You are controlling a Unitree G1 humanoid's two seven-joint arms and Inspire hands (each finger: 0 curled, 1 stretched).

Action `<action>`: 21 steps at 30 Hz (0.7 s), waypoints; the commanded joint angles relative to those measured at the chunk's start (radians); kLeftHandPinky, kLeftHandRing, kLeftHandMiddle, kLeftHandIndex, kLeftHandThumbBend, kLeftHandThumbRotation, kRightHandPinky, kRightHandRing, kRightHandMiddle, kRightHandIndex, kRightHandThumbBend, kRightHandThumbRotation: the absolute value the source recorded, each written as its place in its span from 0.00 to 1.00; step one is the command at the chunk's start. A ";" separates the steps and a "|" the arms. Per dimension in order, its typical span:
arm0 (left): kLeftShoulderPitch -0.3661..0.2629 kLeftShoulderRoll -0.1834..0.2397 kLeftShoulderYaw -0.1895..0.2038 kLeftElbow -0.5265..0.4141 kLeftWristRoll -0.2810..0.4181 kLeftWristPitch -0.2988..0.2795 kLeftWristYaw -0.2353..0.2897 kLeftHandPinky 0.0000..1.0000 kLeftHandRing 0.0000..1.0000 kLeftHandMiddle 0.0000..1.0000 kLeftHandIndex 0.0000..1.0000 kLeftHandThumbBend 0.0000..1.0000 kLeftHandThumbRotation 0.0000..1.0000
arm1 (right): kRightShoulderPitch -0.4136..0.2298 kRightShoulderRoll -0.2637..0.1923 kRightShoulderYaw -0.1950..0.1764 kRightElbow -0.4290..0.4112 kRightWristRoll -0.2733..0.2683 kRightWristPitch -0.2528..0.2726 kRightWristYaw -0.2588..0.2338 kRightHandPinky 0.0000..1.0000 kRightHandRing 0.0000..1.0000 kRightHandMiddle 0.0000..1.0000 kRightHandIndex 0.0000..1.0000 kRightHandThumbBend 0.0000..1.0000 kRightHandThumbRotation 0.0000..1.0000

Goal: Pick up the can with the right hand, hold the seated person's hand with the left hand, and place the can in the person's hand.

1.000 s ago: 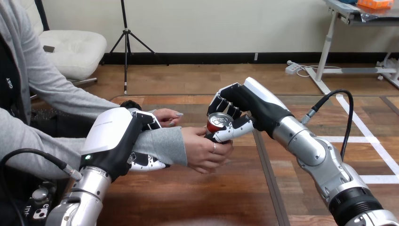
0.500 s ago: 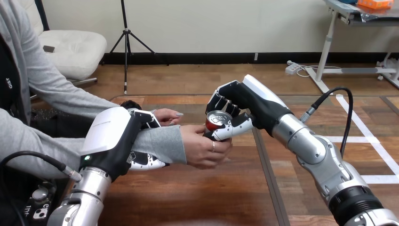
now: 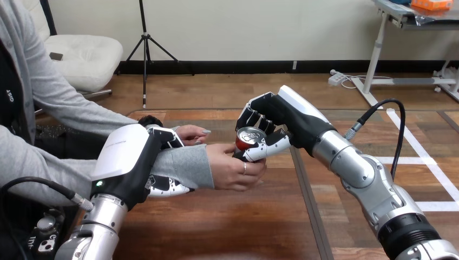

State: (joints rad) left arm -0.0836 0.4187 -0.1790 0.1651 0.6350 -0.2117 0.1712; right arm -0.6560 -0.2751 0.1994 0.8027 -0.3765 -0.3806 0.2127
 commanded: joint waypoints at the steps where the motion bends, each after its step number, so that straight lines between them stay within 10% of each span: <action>1: -0.031 -0.031 0.001 -0.011 -0.033 -0.029 0.015 0.28 0.35 0.40 0.42 0.72 0.00 | -0.110 0.023 -0.001 -0.069 0.028 -0.030 0.004 0.33 0.36 0.39 0.41 0.65 0.00; 21: -0.026 -0.030 0.005 -0.014 -0.040 -0.028 0.013 0.29 0.35 0.40 0.42 0.72 0.00 | -0.107 0.013 -0.005 -0.053 0.040 -0.030 0.013 0.32 0.35 0.39 0.41 0.67 0.00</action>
State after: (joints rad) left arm -0.0803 0.4186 -0.1756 0.1651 0.6278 -0.2118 0.1712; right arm -0.6565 -0.2754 0.1991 0.8026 -0.3581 -0.3819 0.2232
